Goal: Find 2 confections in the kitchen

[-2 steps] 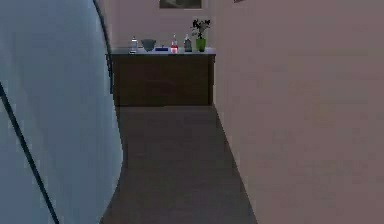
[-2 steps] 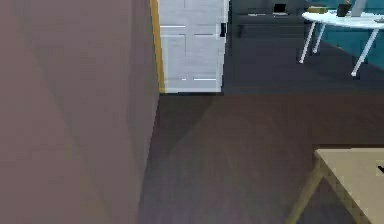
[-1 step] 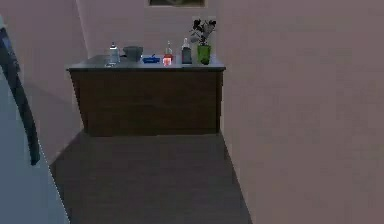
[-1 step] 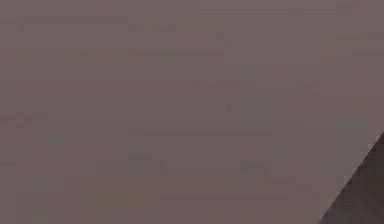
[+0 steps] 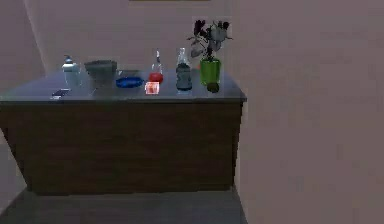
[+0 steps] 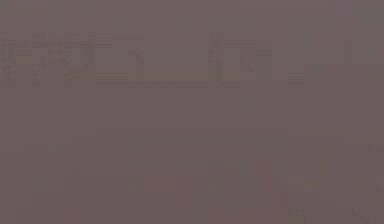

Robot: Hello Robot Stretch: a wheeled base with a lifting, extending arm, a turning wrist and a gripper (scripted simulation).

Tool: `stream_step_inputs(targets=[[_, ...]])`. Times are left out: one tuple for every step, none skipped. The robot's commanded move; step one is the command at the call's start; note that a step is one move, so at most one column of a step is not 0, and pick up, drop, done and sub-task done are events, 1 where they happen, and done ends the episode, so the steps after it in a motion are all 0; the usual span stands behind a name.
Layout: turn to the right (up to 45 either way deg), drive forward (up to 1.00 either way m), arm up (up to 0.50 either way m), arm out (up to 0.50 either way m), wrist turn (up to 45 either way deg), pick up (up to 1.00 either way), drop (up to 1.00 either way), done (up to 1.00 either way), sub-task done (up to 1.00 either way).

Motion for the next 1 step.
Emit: stream_step_inputs(targets=[[0.0, 0.75, 0.0, 0.0, 0.0, 0.0, 0.0, 0.0, 0.0]])
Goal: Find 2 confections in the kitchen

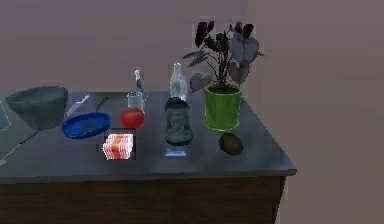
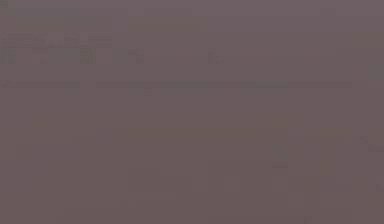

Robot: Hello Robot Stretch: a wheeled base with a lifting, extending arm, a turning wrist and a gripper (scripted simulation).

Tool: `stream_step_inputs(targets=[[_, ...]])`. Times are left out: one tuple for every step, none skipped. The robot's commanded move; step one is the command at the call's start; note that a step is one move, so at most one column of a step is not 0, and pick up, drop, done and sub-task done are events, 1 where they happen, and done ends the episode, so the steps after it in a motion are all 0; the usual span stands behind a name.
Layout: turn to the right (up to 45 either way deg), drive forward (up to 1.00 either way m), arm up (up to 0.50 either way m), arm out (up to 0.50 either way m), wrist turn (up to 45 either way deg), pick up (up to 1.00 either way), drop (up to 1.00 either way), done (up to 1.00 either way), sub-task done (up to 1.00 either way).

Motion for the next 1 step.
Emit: stream_step_inputs(targets=[[-21.0, 0.0, 0.0, 0.0, 0.0, 0.0, 0.0, 0.0, 0.0]])
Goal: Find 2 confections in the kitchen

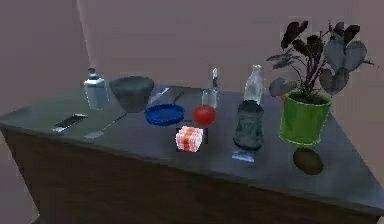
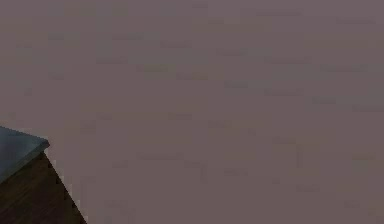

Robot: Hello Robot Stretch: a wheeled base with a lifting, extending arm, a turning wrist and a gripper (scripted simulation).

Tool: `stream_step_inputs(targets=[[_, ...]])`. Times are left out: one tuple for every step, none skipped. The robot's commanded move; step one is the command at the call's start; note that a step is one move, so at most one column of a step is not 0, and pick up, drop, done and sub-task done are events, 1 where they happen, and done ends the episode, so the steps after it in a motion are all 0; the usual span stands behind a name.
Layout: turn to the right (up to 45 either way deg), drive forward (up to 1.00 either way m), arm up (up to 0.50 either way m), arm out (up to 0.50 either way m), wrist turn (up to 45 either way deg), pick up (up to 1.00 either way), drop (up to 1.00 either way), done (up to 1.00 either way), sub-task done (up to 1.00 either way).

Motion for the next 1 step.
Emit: stream_step_inputs(targets=[[0.0, 0.0, 0.0, 0.0, 0.0, 0.0, 0.0, 1.0, 0.0]])
